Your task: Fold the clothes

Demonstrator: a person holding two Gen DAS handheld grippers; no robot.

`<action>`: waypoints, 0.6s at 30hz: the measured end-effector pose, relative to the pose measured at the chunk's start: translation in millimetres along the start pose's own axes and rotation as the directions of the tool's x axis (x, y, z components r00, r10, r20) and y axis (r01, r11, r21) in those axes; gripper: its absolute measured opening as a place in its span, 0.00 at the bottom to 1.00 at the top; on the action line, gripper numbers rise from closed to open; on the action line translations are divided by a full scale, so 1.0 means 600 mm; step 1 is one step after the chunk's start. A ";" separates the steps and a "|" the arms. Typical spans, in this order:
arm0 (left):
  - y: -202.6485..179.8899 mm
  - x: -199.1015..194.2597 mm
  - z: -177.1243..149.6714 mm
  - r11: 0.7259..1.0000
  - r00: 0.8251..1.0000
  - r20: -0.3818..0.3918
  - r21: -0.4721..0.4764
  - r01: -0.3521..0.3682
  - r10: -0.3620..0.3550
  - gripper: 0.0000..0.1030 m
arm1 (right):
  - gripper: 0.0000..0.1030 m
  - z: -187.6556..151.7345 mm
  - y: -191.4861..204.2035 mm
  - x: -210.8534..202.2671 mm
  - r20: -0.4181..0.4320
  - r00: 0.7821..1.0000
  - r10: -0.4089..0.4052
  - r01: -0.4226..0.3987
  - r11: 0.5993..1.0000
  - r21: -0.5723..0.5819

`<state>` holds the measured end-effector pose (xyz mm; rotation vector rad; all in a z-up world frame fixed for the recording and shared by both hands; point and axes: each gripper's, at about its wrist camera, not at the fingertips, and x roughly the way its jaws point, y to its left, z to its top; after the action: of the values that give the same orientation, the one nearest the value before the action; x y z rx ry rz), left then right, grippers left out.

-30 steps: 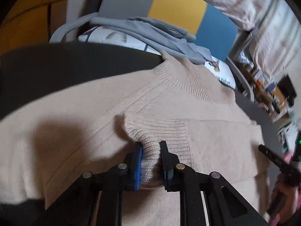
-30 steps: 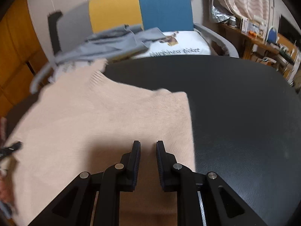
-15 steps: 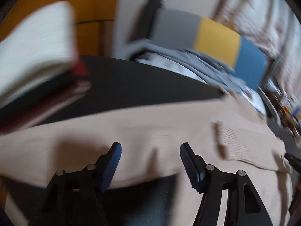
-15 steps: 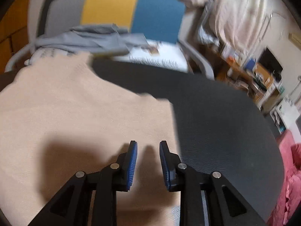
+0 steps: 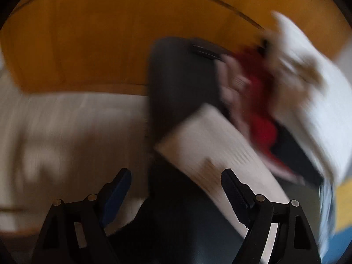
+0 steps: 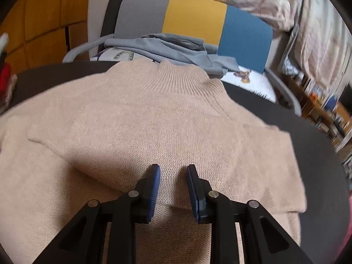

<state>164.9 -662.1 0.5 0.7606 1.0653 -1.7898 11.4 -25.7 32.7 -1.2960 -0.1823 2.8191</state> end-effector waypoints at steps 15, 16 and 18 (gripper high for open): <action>-0.097 0.062 -0.002 0.943 0.994 0.110 0.333 -0.008 -0.031 0.40 | 0.26 -0.006 -0.004 -0.001 0.005 1.000 0.002 -0.002 1.000 0.011; -0.096 0.059 -0.002 0.942 0.991 0.127 0.337 -0.004 -0.041 0.30 | 0.26 -0.006 -0.005 -0.001 0.005 1.000 0.007 -0.007 1.000 0.015; -0.097 0.055 0.000 0.935 0.990 0.115 0.354 0.034 -0.080 0.10 | 0.26 -0.006 -0.007 -0.001 0.006 1.000 0.012 -0.013 1.000 0.020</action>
<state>98.2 -660.8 -6.4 0.8195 0.6961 -2.0804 14.2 -21.3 31.4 -1.2897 -0.1460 2.8277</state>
